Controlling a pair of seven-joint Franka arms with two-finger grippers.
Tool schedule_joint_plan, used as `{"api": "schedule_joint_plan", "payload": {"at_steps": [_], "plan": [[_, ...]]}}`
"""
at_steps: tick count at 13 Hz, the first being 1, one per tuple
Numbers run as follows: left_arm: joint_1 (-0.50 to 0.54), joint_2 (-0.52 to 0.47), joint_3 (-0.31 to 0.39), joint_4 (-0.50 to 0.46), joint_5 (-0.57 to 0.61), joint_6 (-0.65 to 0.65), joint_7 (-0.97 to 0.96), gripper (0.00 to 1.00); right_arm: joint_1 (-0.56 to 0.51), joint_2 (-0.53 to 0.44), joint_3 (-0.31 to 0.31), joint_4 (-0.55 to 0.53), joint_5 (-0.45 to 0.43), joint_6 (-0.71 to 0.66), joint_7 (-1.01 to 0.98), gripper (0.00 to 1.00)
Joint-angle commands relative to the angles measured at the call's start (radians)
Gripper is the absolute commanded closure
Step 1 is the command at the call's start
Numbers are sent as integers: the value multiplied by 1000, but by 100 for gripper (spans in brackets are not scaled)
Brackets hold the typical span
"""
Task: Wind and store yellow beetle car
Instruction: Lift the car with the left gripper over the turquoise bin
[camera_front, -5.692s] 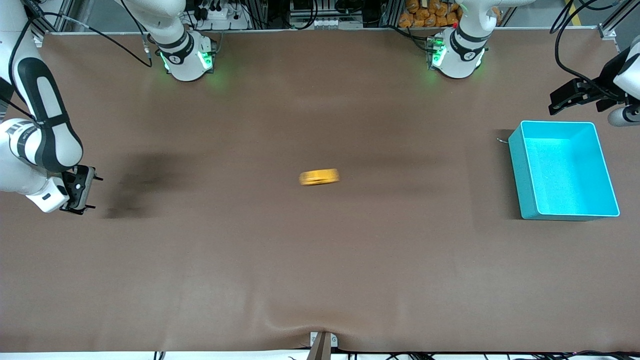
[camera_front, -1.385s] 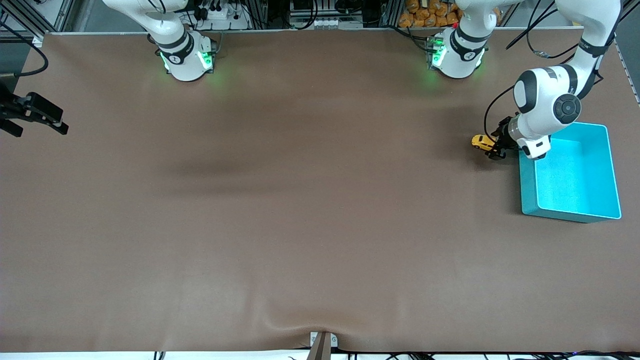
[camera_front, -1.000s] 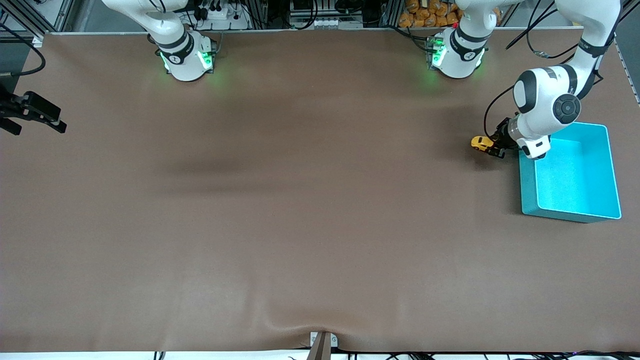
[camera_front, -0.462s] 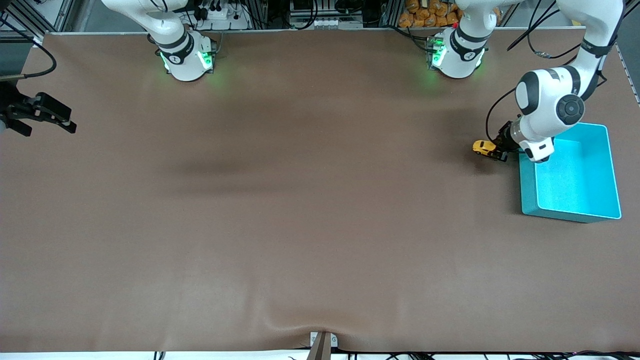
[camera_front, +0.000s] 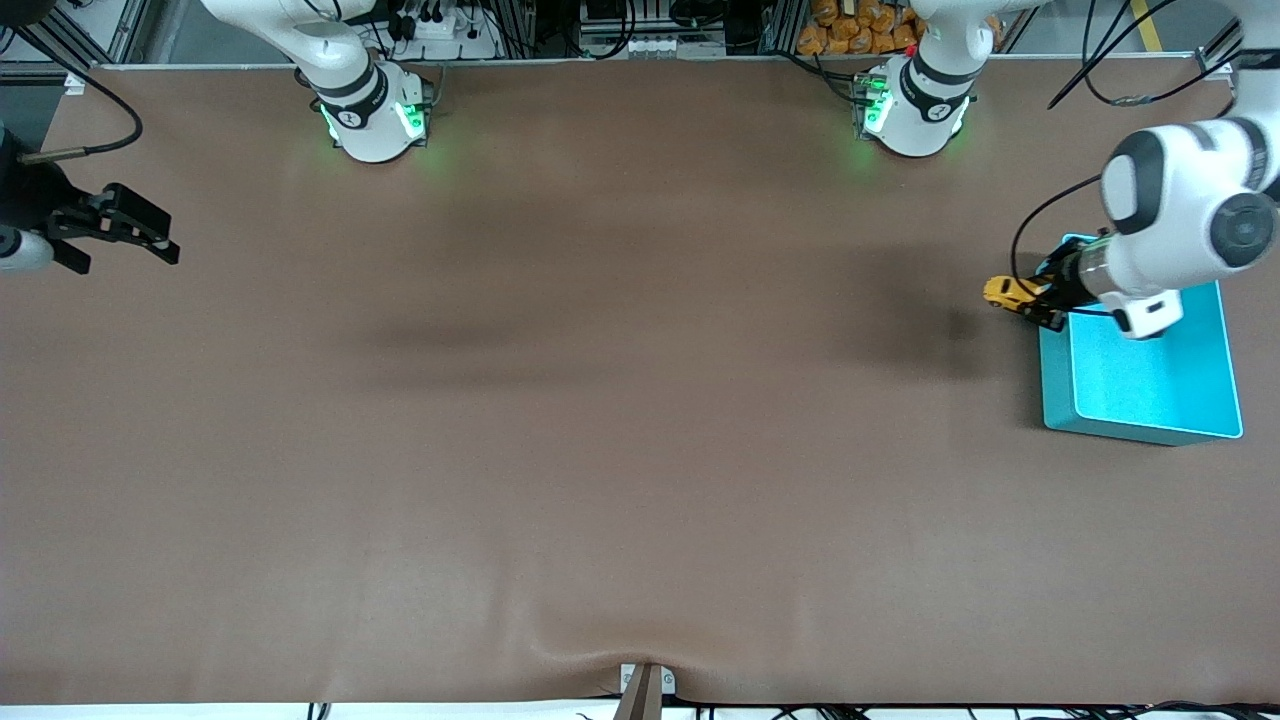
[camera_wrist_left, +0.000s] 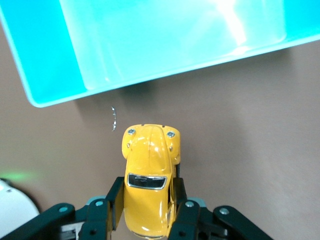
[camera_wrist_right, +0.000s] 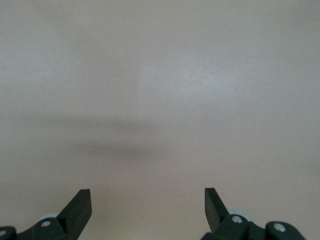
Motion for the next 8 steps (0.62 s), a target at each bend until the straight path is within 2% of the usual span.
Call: {"api": "schedule_joint_plan", "payload": {"at_steps": [1, 5, 8], "plan": [[6, 4, 7, 92, 14, -101, 124, 90, 32, -3, -16, -7, -3, -7, 35, 0], [35, 12, 10, 105, 186, -101, 478, 91, 45, 0, -16, 1, -6, -5, 73, 0], [117, 21, 11, 103, 226, -40, 754, 91, 30, -10, -28, 4, -4, -17, 78, 0]]}}
